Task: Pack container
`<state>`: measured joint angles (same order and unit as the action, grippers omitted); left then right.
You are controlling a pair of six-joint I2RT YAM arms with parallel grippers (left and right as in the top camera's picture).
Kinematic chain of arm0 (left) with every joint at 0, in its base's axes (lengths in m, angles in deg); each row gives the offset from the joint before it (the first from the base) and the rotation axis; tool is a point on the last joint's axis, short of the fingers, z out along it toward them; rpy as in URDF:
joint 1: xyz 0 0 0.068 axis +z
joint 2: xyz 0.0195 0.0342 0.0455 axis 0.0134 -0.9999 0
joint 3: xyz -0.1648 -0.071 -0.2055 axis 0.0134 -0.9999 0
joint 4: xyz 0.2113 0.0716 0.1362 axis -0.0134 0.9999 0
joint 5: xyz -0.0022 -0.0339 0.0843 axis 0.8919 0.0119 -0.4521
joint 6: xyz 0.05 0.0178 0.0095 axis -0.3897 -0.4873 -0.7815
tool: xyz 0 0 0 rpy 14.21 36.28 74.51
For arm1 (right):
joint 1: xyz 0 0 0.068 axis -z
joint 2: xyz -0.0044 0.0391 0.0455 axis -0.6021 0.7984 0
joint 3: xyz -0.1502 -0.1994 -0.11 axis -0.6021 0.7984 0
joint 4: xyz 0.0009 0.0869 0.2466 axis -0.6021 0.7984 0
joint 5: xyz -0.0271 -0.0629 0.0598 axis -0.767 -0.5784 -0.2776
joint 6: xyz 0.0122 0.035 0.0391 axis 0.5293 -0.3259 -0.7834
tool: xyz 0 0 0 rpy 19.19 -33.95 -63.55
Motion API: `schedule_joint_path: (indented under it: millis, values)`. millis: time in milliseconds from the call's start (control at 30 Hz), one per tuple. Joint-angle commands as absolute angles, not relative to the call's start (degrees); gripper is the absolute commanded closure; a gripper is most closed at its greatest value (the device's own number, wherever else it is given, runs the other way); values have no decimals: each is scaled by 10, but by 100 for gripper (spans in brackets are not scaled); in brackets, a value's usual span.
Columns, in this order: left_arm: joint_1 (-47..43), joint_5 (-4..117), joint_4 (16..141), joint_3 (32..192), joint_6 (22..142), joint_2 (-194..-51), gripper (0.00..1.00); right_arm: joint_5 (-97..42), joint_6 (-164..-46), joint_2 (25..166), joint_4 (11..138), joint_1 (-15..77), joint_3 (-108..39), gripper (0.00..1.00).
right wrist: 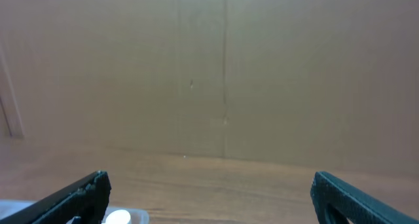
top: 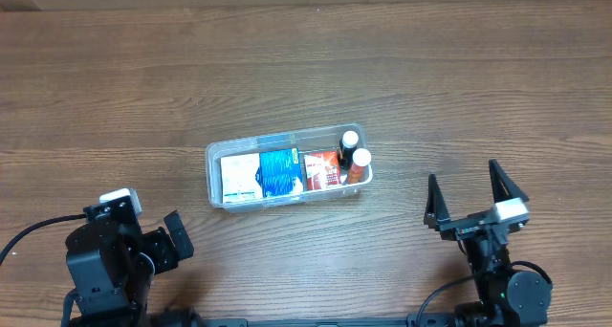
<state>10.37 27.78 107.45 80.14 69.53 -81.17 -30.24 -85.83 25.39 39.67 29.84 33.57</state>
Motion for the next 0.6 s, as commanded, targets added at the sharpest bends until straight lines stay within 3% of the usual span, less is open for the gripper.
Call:
schedule_joint_path:
  millis: [0,133,567]
  values:
    - [104,284,1074,800,693,-810,0,-280,-796,248,388,294,373,0]
    - [104,284,1074,800,693,-810,0,-274,-813,248,467,293,390,0]
    - [104,284,1074,800,693,-810,0,-283,-826,248,462,292,390,0]
